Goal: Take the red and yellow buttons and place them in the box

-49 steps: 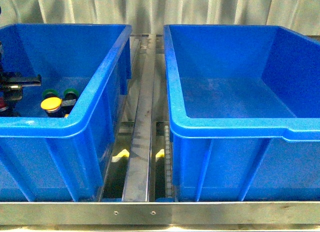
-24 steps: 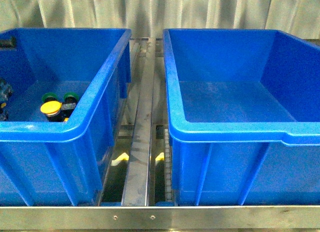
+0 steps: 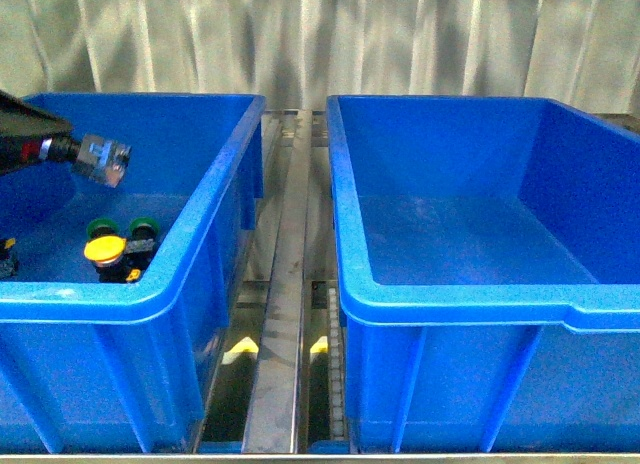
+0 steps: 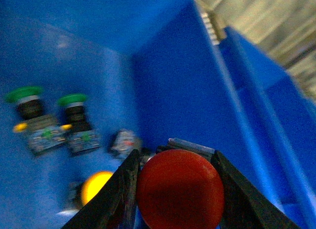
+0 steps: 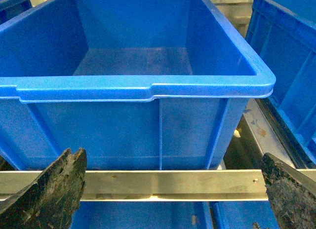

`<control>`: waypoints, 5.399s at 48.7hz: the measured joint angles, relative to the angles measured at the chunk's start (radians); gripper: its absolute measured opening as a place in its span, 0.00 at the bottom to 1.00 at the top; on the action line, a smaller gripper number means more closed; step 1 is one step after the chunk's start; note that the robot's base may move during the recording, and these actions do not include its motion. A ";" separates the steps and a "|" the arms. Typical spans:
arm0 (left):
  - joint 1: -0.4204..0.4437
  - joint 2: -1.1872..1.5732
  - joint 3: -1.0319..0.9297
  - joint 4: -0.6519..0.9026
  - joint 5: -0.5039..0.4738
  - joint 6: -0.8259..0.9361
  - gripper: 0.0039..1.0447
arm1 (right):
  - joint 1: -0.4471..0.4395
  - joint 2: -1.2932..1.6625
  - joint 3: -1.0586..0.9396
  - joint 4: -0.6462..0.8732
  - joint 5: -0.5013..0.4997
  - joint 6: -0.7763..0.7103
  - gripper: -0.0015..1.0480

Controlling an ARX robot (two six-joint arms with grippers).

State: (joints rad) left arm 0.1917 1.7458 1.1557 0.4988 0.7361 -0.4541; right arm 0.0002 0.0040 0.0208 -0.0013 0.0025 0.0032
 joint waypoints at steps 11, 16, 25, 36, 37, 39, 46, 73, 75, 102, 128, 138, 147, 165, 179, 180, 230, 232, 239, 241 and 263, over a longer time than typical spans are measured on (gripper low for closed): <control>-0.121 -0.014 -0.034 0.439 0.184 -0.391 0.32 | 0.000 0.000 0.000 0.000 0.000 0.000 0.97; -0.188 -0.019 -0.043 0.514 0.212 -0.472 0.32 | 0.000 0.000 0.000 0.000 0.000 0.000 0.97; -0.309 -0.022 -0.044 0.547 0.230 -0.515 0.32 | 0.000 0.000 0.000 0.000 0.000 0.000 0.97; -0.412 -0.011 -0.044 0.570 0.235 -0.525 0.32 | 0.000 0.000 0.000 0.000 0.000 0.000 0.97; -0.423 -0.005 -0.044 0.569 0.234 -0.525 0.32 | 0.000 0.000 0.000 0.000 0.000 0.000 0.97; -0.436 0.004 -0.043 0.568 0.235 -0.524 0.32 | 0.000 0.000 0.000 0.000 0.000 0.000 0.97; -0.468 0.026 -0.027 0.538 0.238 -0.510 0.32 | 0.000 0.000 0.000 0.000 0.000 0.000 0.97; -0.605 0.047 0.145 0.286 0.206 -0.332 0.32 | -0.048 1.030 0.484 0.758 0.195 0.999 0.97; -0.609 0.047 0.148 0.277 0.206 -0.323 0.32 | -0.031 1.051 0.515 0.753 0.206 1.049 0.97; -0.631 0.047 0.204 0.210 0.214 -0.229 0.32 | 0.256 1.207 0.732 0.589 0.372 1.453 0.97; -0.650 0.118 0.277 0.174 0.194 -0.183 0.32 | 0.469 1.221 0.809 0.569 0.409 1.460 0.97; -0.670 0.145 0.301 0.189 0.186 -0.188 0.32 | 0.483 1.229 0.809 0.568 0.414 1.460 0.97; -0.680 0.157 0.304 0.182 0.181 -0.186 0.32 | 0.481 1.228 0.809 0.567 0.417 1.460 0.97; -0.680 0.143 0.273 0.183 0.177 -0.185 0.32 | 0.464 1.222 0.797 0.557 0.418 1.455 0.52; -0.680 0.116 0.234 0.177 0.168 -0.145 0.32 | 0.465 1.222 0.789 0.557 0.420 1.469 0.32; -0.680 0.114 0.232 0.177 0.164 -0.143 0.32 | 0.465 1.222 0.789 0.557 0.420 1.469 0.32; -0.096 -0.674 -0.385 0.045 -0.058 -0.033 0.93 | 0.366 1.209 0.657 0.649 0.403 1.217 0.30; -0.034 -0.731 -0.426 0.037 -0.035 -0.037 0.93 | 0.377 1.211 0.657 0.654 0.406 1.204 0.30; 0.161 -0.918 -0.568 -0.010 0.043 -0.074 0.93 | 0.422 1.228 0.658 0.662 0.434 1.151 0.30; 0.205 -0.964 -0.605 -0.021 0.068 -0.091 0.93 | 0.436 1.234 0.659 0.667 0.444 1.137 0.30; 0.064 -1.655 -1.088 -0.476 -0.496 0.435 0.06 | 0.583 1.276 0.659 0.777 0.620 0.893 0.30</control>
State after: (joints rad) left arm 0.2562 0.0910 0.0673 0.0223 0.2405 -0.0196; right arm 0.5831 1.2804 0.6796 0.7757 0.6224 0.8967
